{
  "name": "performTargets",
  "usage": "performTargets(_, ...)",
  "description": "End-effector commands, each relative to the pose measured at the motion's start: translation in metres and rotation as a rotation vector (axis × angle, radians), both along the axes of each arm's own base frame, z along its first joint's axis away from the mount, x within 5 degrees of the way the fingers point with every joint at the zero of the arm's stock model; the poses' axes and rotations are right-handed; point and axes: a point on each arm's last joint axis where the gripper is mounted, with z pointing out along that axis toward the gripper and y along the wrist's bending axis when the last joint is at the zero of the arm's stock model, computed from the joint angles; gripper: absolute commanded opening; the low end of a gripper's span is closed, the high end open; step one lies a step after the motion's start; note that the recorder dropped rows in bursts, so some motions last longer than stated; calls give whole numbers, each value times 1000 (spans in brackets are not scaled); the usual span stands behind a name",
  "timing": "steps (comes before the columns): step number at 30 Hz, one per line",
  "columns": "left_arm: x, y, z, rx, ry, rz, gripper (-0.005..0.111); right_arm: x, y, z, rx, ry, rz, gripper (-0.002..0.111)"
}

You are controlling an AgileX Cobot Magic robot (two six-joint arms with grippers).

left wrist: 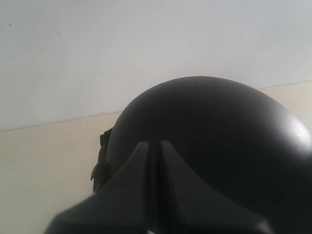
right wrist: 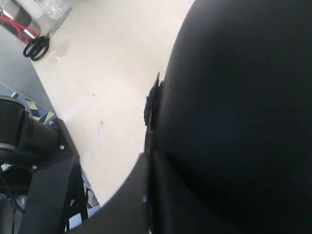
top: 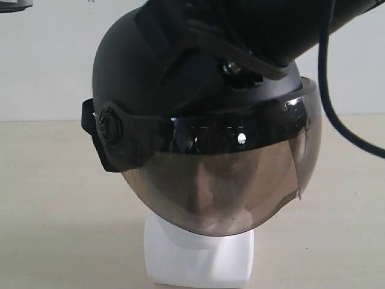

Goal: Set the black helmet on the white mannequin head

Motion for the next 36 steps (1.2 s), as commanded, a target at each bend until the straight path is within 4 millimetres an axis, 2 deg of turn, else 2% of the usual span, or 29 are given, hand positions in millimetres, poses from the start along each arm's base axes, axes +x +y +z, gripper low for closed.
performTargets(1, -1, 1, -2, -13, 14, 2, 4, 9, -5, -28, -238, -33, 19, 0)
performTargets(15, -2, 0, -7, -10, 55, -3, 4, 8, -5, -29, -252, -23, 18, 0)
performTargets(26, -2, 0, -10, -1, 75, -5, 4, 2, 2, -29, -261, -63, 50, 0)
performTargets(36, -2, 0, -11, 2, 81, -6, 4, -5, -20, 14, -193, -249, -44, 0)
